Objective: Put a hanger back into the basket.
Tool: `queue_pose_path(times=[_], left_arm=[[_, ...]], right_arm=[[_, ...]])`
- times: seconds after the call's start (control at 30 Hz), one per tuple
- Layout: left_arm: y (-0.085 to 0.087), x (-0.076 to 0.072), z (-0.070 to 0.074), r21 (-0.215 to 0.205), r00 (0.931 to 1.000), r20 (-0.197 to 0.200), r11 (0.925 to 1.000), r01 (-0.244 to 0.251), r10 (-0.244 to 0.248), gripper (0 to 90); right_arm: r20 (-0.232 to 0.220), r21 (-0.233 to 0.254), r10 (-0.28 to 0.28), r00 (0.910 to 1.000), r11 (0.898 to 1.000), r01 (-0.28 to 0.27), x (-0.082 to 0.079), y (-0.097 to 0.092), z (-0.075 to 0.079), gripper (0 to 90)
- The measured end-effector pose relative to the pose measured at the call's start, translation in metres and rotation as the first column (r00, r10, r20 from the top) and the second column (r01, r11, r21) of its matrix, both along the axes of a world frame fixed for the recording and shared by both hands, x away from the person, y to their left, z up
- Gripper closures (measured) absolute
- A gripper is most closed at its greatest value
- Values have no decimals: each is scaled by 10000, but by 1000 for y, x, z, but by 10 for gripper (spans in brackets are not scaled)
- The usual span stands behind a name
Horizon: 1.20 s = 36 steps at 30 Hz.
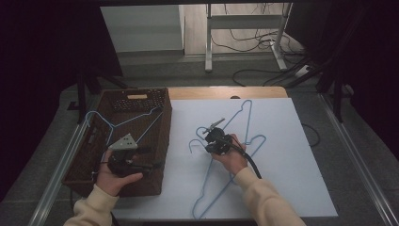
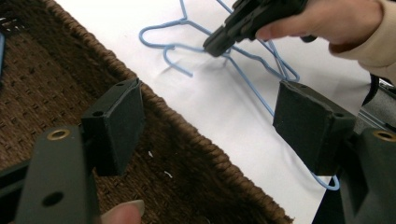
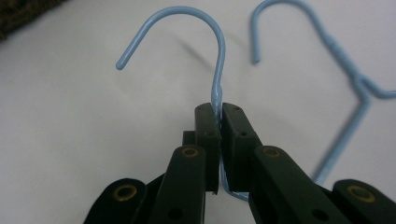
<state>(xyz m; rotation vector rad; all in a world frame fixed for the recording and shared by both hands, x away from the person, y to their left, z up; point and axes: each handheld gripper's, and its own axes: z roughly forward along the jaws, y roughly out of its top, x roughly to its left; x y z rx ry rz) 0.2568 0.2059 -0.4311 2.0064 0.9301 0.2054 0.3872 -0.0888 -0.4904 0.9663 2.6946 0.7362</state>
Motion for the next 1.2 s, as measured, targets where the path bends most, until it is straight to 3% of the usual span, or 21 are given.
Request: queue_pose_path(times=[0.3, 0.63, 0.8, 0.87, 1.07, 1.2], left_arm=[[-17, -3, 5, 16, 9992, 1, 9992, 389, -389, 249], [-62, 2, 6, 519, 9953, -415, 9946, 899, -878, 255], [-87, 4, 3, 571, 9899, -893, 9916, 1158, -1104, 254], [-100, 7, -1, 586, 9844, -1260, 9896, 1311, -1229, 253], [-117, 12, -7, 626, 9788, -1586, 9881, 1408, -1294, 253], [-132, 17, -19, 601, 9737, -1893, 9883, 1405, -1269, 263]], right_arm=[[632, 893, -213, 9978, 9959, 156, -16, -21, 24, 858], [1201, 1589, -575, 9911, 9866, 379, -31, -41, 43, 857], [1322, 1762, -685, 9888, 9834, 446, -35, -45, 46, 857], [1320, 1868, -744, 9884, 9812, 489, -36, -47, 47, 857], [1397, 1995, -778, 9871, 9787, 489, -38, -48, 48, 857], [1384, 2112, -876, 9865, 9758, 570, -38, -50, 50, 857]])
